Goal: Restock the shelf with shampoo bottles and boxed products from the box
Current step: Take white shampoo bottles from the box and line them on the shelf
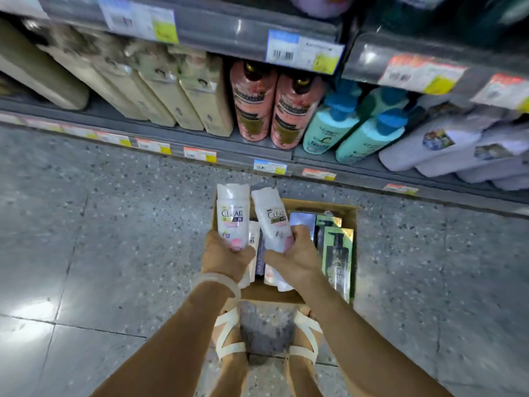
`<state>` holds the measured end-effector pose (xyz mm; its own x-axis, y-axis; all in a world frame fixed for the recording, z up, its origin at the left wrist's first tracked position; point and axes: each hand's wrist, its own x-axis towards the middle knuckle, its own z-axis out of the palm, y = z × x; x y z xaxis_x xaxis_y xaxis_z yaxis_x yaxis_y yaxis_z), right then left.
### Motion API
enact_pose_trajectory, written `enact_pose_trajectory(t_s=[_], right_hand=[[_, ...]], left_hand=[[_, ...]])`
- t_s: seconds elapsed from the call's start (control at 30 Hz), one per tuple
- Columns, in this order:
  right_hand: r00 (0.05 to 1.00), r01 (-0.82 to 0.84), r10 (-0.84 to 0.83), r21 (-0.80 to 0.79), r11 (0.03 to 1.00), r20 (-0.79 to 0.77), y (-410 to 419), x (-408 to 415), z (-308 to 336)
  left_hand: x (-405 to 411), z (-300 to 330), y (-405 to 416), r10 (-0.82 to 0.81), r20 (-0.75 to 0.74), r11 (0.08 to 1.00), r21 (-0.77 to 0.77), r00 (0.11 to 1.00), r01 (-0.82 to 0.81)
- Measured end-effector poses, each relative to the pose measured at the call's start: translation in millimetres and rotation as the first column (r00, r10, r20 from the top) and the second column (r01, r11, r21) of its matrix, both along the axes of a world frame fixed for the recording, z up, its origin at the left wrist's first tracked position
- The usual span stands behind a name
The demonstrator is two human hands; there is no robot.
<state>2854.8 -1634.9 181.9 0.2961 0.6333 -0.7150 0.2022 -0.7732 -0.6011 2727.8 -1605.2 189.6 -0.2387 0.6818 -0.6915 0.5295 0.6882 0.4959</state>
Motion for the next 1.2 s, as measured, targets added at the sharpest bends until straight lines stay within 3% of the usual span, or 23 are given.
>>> enact_pose_trajectory(t_s=[0.23,0.47,0.77,0.97,1.07,1.2], right_hand=[[0.973,0.185,-0.226,0.435,0.881,0.046,26.5,14.2,171.7],[0.94,0.229,-0.339,0.683,0.694,0.029,40.5,39.6,359.4],[0.857,0.259,-0.516,0.857,0.445,0.009,-1.8,129.3,536.6],[0.806,0.205,-0.592,0.937,0.284,0.004,-60.4,229.8,628.4],[0.772,0.164,-0.635,0.954,0.252,0.035,-100.3,284.4,659.8],[0.774,0.115,-0.627,0.955,0.272,0.085,-146.9,355.0,682.3]], left_hand=[[18.4,162.4,31.6,-0.102,0.214,0.941,0.338,0.972,0.024],[48.5,356.5,52.1,-0.328,0.276,0.761,0.644,0.904,0.079],[132.7,547.3,37.4,-0.522,0.15,0.478,0.867,0.84,0.142],[238.1,628.8,-12.2,-0.628,0.099,0.323,0.936,0.772,0.143],[295.4,655.3,-50.6,-0.666,0.094,0.292,0.946,0.74,0.142],[365.2,668.4,-98.0,-0.708,0.195,0.364,0.925,0.679,0.114]])
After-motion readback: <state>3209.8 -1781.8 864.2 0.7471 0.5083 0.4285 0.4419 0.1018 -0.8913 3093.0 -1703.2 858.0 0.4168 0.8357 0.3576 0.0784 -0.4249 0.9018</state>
